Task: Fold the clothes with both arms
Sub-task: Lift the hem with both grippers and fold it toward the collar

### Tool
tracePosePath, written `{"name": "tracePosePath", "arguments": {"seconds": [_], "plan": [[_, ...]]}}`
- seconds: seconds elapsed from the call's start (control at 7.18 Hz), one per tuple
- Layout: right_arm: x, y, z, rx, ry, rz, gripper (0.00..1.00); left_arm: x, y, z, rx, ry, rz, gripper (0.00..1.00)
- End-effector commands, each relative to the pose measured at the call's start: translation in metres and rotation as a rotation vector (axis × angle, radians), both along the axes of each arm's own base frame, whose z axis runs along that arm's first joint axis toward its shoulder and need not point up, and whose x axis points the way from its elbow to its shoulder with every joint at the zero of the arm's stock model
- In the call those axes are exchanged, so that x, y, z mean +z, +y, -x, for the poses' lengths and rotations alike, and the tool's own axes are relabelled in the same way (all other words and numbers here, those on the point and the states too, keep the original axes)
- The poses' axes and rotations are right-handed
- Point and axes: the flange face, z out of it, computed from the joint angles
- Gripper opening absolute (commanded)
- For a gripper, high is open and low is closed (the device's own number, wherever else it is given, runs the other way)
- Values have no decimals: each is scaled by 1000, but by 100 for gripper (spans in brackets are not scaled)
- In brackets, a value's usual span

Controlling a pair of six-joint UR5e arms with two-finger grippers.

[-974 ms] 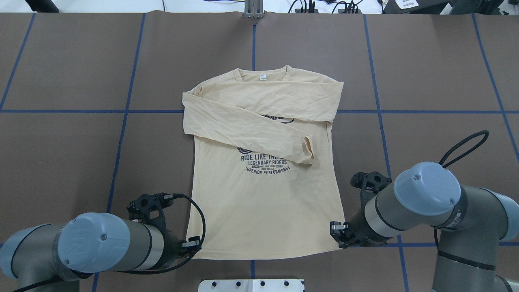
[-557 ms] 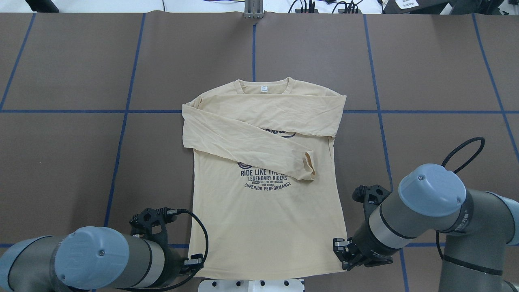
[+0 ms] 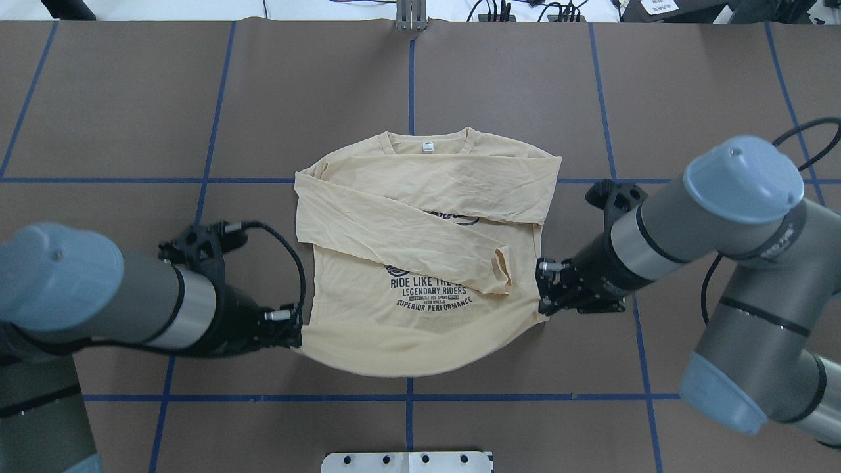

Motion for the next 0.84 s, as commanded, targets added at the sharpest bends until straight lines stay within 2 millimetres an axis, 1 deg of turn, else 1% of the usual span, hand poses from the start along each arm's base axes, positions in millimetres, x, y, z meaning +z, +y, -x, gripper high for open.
{"name": "tracePosePath", "arguments": {"seconds": [0.0,0.14,0.28,0.42,0.56,0.7], "plan": [[5,-70,-44,76,4,-52,0,-12,-83,5,-62,-5,-11,0],[3,-96,-52,98,7,-64,0,-4,-117,-2,-76,-46,-45,0],[4,-122,-38,102,22,-63,0,10,-143,-5,-86,-81,-58,0],[7,-147,-20,92,45,-66,0,12,-179,-16,-104,-112,-59,0],[18,-171,-3,83,75,-56,0,23,-197,-26,-108,-113,-67,0],[21,-186,8,83,93,-40,0,35,-214,-32,-125,-85,-86,0]]}}
